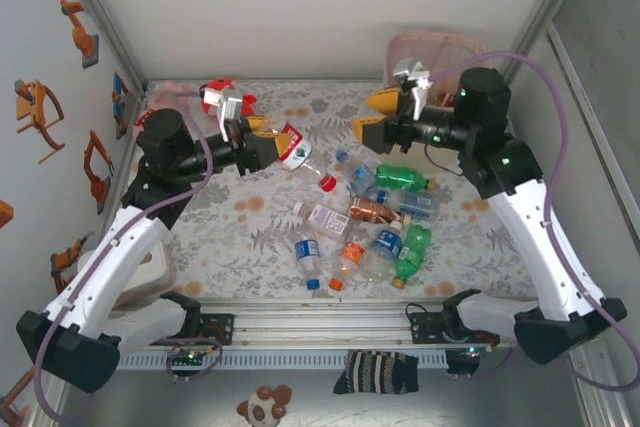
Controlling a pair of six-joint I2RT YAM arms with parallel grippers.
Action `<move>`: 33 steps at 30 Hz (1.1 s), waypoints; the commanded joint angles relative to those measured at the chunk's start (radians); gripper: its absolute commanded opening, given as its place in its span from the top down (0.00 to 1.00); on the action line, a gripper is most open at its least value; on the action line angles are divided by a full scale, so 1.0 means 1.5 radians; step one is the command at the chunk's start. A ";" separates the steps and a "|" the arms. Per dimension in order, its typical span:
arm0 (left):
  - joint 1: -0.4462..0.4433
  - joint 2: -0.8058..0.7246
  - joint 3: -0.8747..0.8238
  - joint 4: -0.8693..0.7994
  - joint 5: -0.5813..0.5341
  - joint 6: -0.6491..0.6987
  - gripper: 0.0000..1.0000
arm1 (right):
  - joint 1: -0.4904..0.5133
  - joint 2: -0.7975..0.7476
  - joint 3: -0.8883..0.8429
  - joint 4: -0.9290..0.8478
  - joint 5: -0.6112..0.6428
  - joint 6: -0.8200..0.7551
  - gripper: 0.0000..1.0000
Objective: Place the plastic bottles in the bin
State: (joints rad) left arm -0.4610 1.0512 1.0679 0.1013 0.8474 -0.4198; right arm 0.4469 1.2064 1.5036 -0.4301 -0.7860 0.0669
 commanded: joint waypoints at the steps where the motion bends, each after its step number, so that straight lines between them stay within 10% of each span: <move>1: -0.009 -0.019 0.027 0.022 0.075 0.049 0.53 | 0.046 0.023 0.037 -0.056 -0.038 -0.099 0.27; 33: -0.047 -0.018 0.052 -0.009 0.068 0.092 0.51 | 0.208 0.164 0.138 -0.203 -0.061 -0.136 0.36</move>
State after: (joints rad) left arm -0.5251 1.0382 1.1175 0.0738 0.9421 -0.3016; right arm 0.7509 1.4490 1.6825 -0.7189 -0.8715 -0.1452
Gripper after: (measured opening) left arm 0.558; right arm 0.651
